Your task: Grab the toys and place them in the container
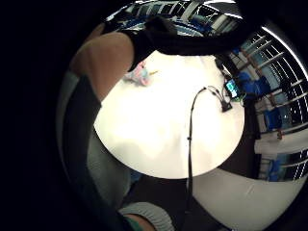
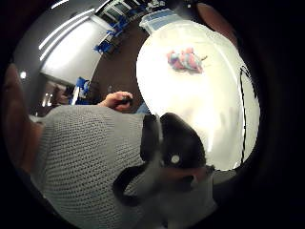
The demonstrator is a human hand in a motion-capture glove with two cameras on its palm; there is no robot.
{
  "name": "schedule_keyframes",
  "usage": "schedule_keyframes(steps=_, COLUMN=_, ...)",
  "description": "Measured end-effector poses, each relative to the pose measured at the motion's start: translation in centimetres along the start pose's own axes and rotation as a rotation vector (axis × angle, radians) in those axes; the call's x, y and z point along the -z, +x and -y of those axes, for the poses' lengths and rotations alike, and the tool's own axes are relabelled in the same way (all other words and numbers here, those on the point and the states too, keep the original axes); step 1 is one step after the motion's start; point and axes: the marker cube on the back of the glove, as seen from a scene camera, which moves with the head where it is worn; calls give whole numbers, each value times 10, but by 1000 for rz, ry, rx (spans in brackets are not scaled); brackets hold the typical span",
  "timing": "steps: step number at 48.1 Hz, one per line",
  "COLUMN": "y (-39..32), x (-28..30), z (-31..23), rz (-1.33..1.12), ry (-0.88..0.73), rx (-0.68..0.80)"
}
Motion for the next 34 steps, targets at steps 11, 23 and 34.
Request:
schedule_keyframes(steps=11, y=0, x=-8, z=5, rz=4, ry=-23, rx=1)
schedule_keyframes(steps=23, y=0, x=-24, z=59, rz=49, ry=-56, rx=10)
schedule_keyframes(steps=34, y=3, x=-50, z=192, rz=-98, ry=-65, rx=70)
